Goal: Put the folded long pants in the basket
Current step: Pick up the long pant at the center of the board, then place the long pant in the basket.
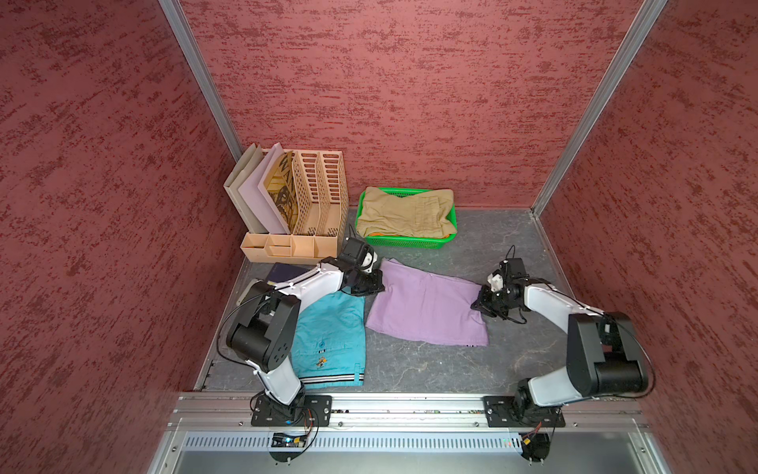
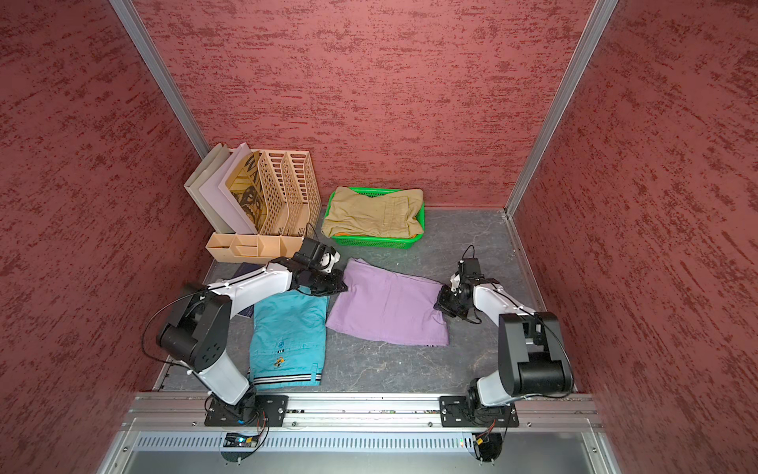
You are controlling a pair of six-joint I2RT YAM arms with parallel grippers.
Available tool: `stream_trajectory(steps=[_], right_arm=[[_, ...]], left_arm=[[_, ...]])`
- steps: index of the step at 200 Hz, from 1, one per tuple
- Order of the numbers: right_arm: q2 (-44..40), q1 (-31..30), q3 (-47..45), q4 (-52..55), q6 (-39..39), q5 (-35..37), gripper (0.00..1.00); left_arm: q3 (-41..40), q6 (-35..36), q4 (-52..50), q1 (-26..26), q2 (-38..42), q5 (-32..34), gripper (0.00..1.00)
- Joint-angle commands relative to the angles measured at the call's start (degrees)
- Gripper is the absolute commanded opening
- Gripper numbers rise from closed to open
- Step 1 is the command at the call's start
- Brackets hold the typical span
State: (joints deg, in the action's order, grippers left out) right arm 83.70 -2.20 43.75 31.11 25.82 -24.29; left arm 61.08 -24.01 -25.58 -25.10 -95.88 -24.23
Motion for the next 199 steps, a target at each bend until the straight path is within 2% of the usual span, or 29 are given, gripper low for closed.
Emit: stream_trajectory(steps=[1,93,128,165,199], right_arm=[[-3.89,-0.48,0.21,4.12,-1.21,0.80,0.00],[-4.54,-0.40,3.51,5.00,1.68,-6.55,0.00],[-7.75,-0.53,8.84,7.99,5.88,-14.27,0.00],[-10.73,-0.57,14.95,12.33,7.15,-13.61,0.00],[-8.32,-0.52,24.80,14.02,7.97,-13.56,0.00]], left_arm=[[0.52,0.06,-2.78,-0.43,4.64,-2.15,0.00],[5.65,2.47,-15.90,1.91,10.03,1.02,0.00],[12.13,4.54,-23.19,4.01,14.40,-2.18,0.00],[19.75,4.99,-30.30,6.93,16.68,-4.05,0.00],[27.67,5.63,-32.56,9.06,14.84,-5.47,0.00]])
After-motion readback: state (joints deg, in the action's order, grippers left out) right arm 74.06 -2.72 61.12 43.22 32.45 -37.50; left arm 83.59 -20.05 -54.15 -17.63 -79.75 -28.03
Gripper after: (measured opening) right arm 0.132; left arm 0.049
